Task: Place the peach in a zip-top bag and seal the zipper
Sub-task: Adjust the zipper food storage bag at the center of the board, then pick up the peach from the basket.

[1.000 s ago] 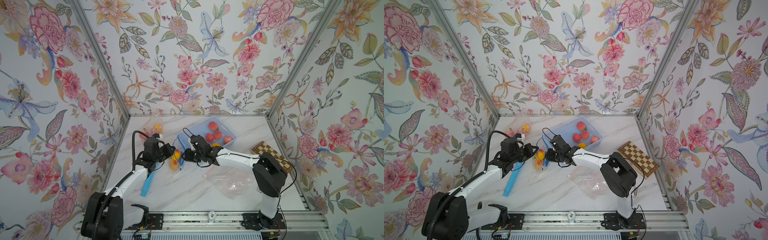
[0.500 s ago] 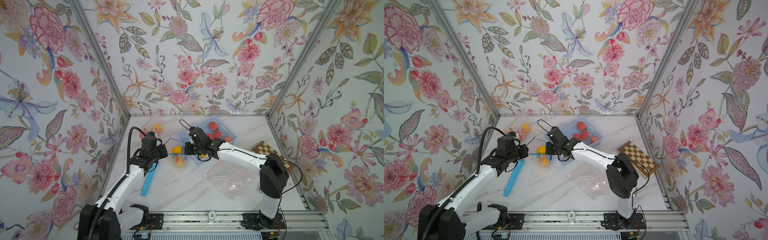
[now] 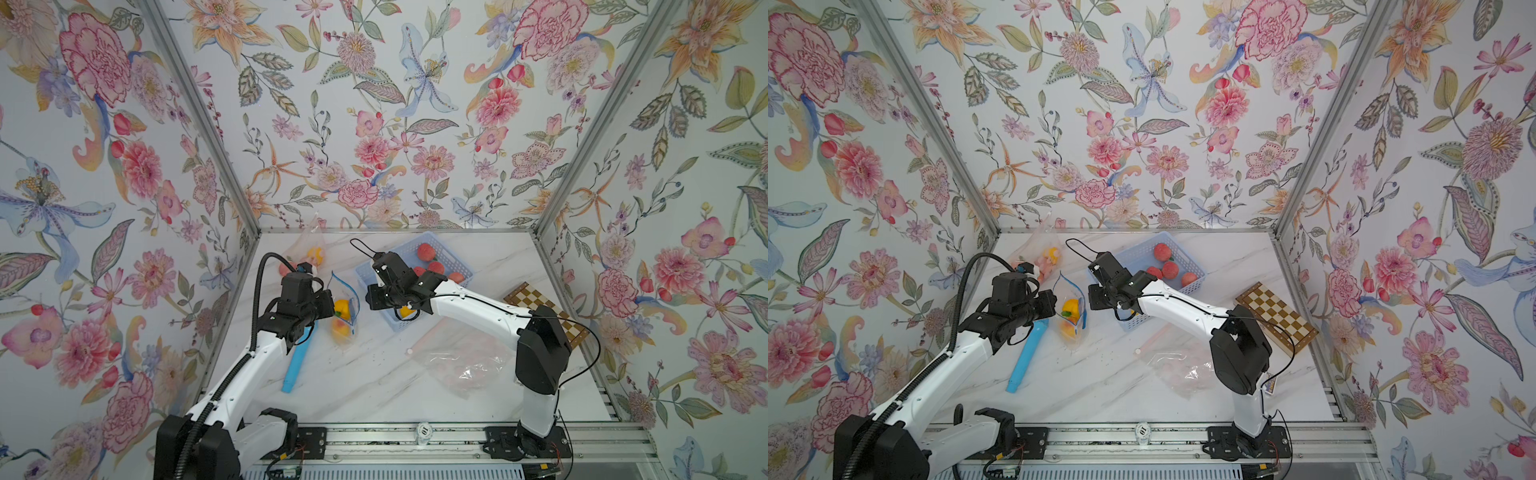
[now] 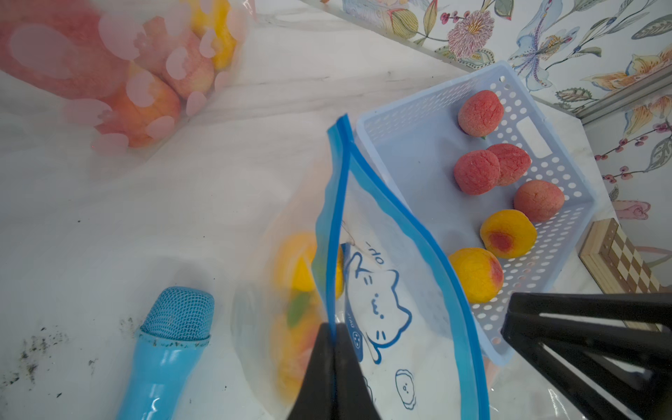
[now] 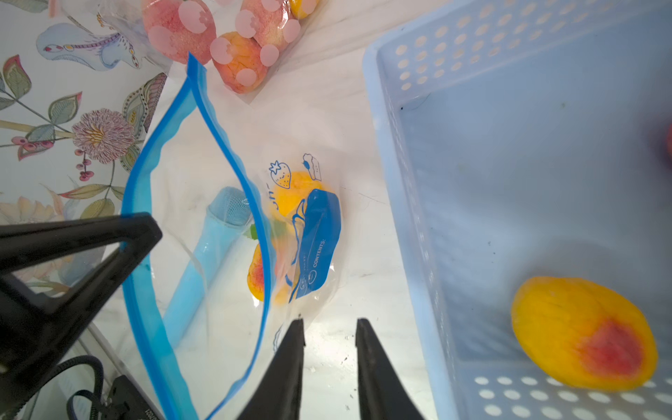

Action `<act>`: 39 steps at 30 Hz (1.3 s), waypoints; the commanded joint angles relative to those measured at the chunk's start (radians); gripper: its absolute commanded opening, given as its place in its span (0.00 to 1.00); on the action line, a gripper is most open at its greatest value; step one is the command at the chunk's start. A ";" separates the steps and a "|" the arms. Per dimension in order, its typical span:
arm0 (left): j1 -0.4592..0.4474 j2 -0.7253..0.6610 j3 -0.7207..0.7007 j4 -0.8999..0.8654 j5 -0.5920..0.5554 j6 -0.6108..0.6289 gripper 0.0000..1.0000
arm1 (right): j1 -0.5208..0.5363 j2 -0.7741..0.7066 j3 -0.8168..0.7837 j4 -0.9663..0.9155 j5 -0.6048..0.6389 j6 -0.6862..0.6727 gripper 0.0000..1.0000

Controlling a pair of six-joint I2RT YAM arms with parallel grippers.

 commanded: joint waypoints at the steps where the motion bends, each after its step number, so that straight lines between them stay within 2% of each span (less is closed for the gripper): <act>1: 0.009 0.019 -0.013 0.046 0.046 -0.023 0.00 | -0.001 0.010 0.037 -0.036 -0.026 -0.053 0.37; 3: 0.010 0.019 -0.011 0.044 0.043 -0.022 0.00 | -0.002 -0.006 0.042 -0.036 -0.021 -0.077 0.43; 9: 0.010 0.006 -0.009 0.039 0.039 -0.023 0.00 | -0.049 -0.077 0.027 -0.050 0.050 -0.111 0.50; 16: 0.009 0.021 -0.024 0.119 0.131 -0.072 0.00 | -0.186 -0.079 0.009 -0.137 0.181 -0.128 0.58; 23: 0.007 0.056 -0.045 0.211 0.230 -0.128 0.00 | -0.306 0.039 0.075 -0.175 0.209 -0.223 0.68; 31: 0.010 0.066 -0.046 0.181 0.208 -0.112 0.04 | -0.358 0.238 0.228 -0.231 0.219 -0.287 0.72; 36: 0.010 0.074 -0.036 0.157 0.191 -0.098 0.12 | -0.359 0.331 0.324 -0.264 0.219 -0.319 0.73; 39: 0.009 0.072 -0.035 0.144 0.172 -0.091 0.21 | -0.359 0.367 0.359 -0.269 0.217 -0.332 0.74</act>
